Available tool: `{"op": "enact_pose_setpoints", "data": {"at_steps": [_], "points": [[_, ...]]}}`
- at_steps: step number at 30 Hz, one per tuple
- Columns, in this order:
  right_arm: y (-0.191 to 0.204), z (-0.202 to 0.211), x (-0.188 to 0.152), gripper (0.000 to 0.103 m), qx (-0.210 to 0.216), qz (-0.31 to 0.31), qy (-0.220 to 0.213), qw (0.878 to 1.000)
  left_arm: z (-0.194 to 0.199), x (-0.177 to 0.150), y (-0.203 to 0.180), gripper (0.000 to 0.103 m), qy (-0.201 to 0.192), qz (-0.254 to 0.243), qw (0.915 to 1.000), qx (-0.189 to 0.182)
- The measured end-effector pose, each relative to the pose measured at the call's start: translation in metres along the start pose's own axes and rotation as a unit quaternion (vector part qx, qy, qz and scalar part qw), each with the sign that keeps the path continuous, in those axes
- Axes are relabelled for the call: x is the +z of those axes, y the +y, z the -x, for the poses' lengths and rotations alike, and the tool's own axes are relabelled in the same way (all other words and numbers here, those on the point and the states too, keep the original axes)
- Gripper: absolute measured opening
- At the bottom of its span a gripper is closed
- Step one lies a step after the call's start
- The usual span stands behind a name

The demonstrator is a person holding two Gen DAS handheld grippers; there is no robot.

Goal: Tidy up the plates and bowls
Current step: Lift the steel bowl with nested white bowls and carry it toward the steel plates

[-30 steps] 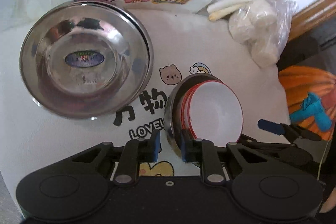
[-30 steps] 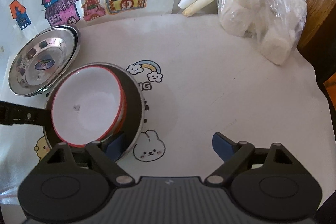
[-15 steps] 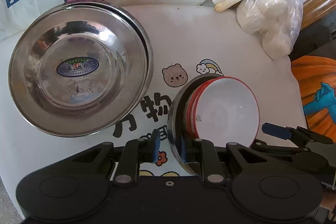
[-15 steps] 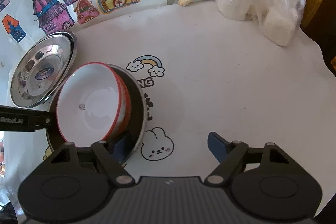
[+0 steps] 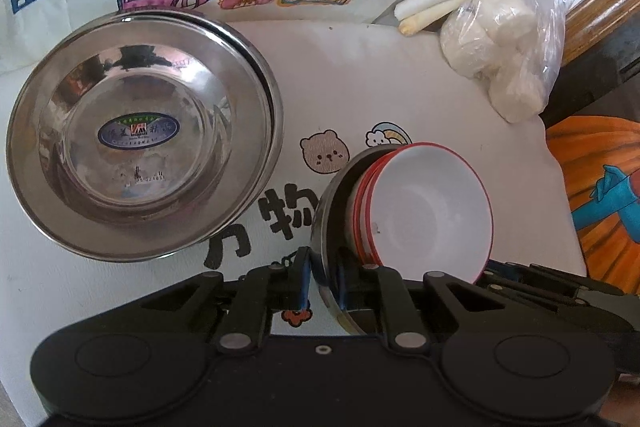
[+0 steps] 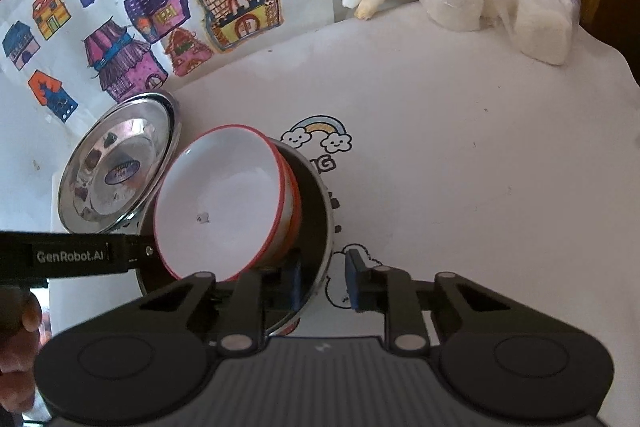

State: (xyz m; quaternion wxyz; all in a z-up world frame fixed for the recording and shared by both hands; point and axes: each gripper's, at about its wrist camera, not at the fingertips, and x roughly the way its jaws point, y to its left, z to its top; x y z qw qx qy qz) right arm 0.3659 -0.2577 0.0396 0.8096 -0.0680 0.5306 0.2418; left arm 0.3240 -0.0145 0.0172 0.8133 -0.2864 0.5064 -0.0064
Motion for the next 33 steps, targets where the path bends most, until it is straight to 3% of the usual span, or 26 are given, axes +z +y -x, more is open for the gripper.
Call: {"op": "enact_pose_setpoints", "data": {"at_steps": [9, 15, 33], "points": [[-0.006, -0.003, -0.004, 0.02, 0.022, -0.043, -0.007, 0.999, -0.003, -0.001, -0.005, 0.015, -0.009, -0.004, 0.9999, 0.01], [-0.006, -0.003, -0.008, 0.015, 0.02, -0.06, -0.013, 0.998, -0.004, -0.001, 0.0, 0.015, -0.01, 0.002, 0.9999, -0.004], [-0.008, 0.011, -0.021, 0.012, 0.016, -0.084, -0.018, 0.996, 0.001, -0.018, 0.007, 0.014, 0.003, 0.016, 0.9993, -0.035]]}}
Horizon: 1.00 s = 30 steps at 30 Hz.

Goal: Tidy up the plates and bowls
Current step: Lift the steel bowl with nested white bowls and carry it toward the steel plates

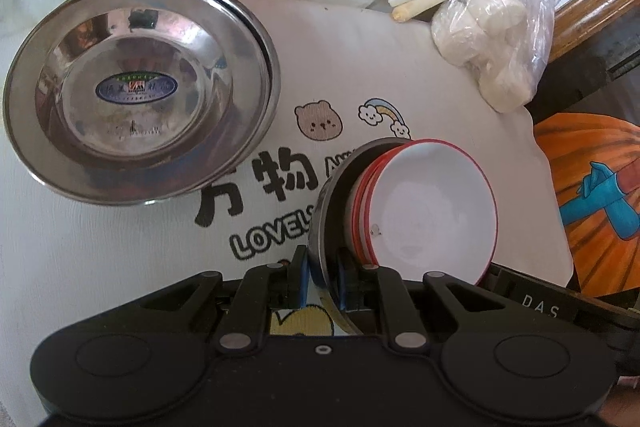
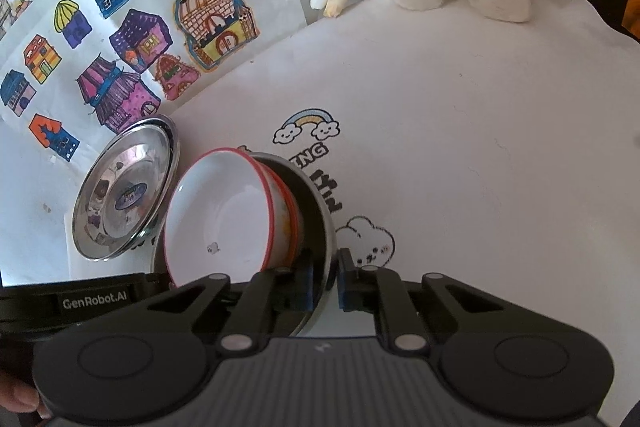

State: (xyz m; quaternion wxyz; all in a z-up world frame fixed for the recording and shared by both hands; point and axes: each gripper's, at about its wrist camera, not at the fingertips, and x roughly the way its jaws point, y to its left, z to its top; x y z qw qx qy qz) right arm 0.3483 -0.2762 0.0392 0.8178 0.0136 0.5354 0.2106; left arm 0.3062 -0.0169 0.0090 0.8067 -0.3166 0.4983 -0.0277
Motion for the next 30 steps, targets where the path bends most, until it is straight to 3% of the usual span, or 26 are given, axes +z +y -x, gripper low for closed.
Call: {"op": "enact_pose_setpoints", "data": {"at_steps": [30], "points": [[0.056, 0.017, -0.024, 0.012, 0.021, 0.01, 0.014, 1.0, 0.053, -0.026, 0.054, 0.014, -0.004, 0.026, 0.9996, -0.01]]}}
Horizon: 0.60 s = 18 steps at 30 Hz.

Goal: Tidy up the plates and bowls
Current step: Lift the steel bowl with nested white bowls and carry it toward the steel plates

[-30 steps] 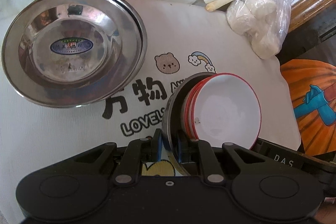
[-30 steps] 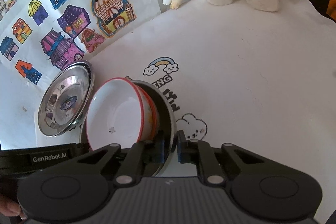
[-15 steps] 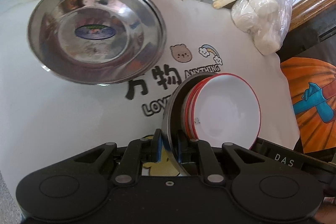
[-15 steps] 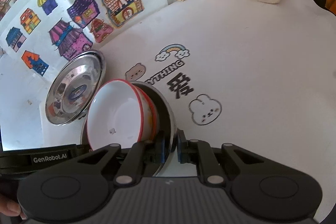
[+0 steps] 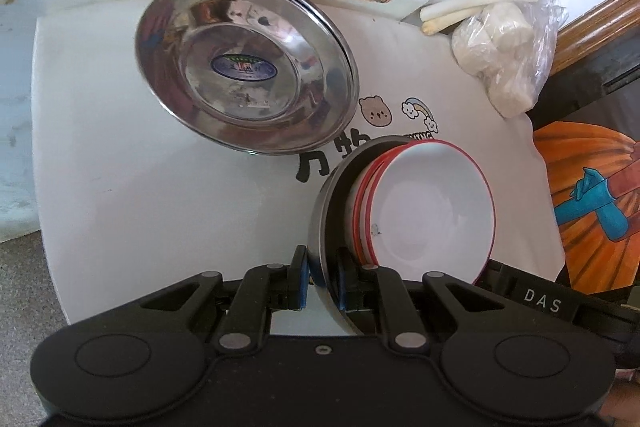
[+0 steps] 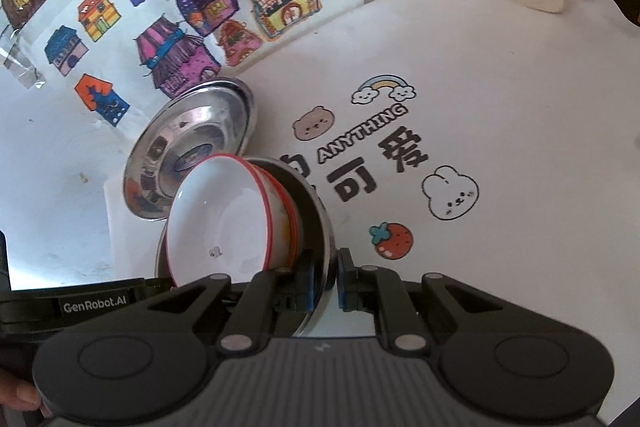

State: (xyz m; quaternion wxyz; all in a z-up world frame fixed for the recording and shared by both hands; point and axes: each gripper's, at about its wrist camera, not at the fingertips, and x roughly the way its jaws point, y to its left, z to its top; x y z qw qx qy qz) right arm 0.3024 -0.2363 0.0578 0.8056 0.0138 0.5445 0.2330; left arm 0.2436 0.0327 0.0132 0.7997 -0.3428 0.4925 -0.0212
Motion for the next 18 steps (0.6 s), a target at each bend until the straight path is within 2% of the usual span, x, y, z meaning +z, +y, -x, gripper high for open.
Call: {"op": "enact_pose_setpoints", "data": {"at_steps": [18], "points": [[0.027, 0.011, 0.012, 0.011, 0.015, 0.018, -0.012, 1.0, 0.029, 0.011, 0.011, 0.014, -0.034, 0.007, 0.9994, -0.009]]}}
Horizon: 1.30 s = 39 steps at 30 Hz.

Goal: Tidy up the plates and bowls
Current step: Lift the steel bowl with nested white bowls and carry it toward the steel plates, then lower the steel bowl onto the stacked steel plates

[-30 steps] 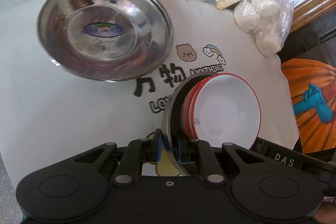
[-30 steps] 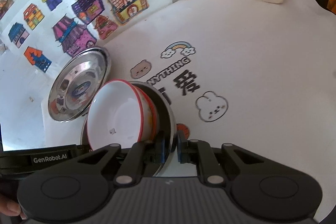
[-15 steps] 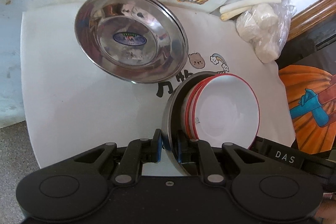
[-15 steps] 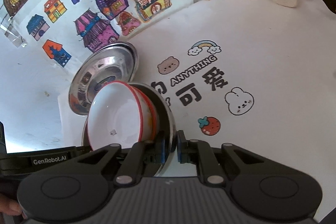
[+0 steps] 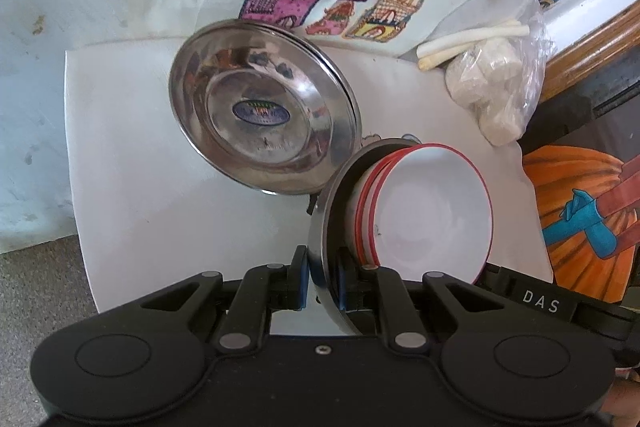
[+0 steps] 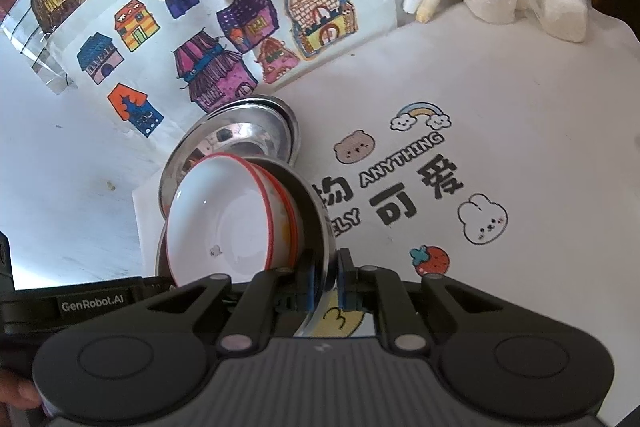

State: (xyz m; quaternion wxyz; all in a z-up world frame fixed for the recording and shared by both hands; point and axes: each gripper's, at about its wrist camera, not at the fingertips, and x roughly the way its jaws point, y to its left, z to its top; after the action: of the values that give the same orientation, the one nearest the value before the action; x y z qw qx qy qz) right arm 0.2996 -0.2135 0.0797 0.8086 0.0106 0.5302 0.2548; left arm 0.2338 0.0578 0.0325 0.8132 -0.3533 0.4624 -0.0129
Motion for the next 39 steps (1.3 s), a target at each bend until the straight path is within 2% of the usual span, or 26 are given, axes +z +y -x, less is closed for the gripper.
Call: {"op": "enact_pose_setpoints", "data": {"at_steps": [9, 19, 39], "points": [[0.015, -0.006, 0.011, 0.011, 0.009, 0.016, 0.003, 1.0, 0.008, 0.011, 0.008, 0.014, -0.013, 0.008, 0.9998, 0.01], [0.03, -0.012, 0.028, 0.012, 0.022, 0.029, -0.002, 0.999, 0.02, 0.03, 0.015, 0.013, -0.038, 0.023, 0.999, 0.006], [0.053, -0.049, 0.062, 0.012, 0.037, 0.052, -0.002, 0.998, 0.01, 0.059, 0.036, 0.01, -0.071, 0.062, 0.9954, 0.019]]}}
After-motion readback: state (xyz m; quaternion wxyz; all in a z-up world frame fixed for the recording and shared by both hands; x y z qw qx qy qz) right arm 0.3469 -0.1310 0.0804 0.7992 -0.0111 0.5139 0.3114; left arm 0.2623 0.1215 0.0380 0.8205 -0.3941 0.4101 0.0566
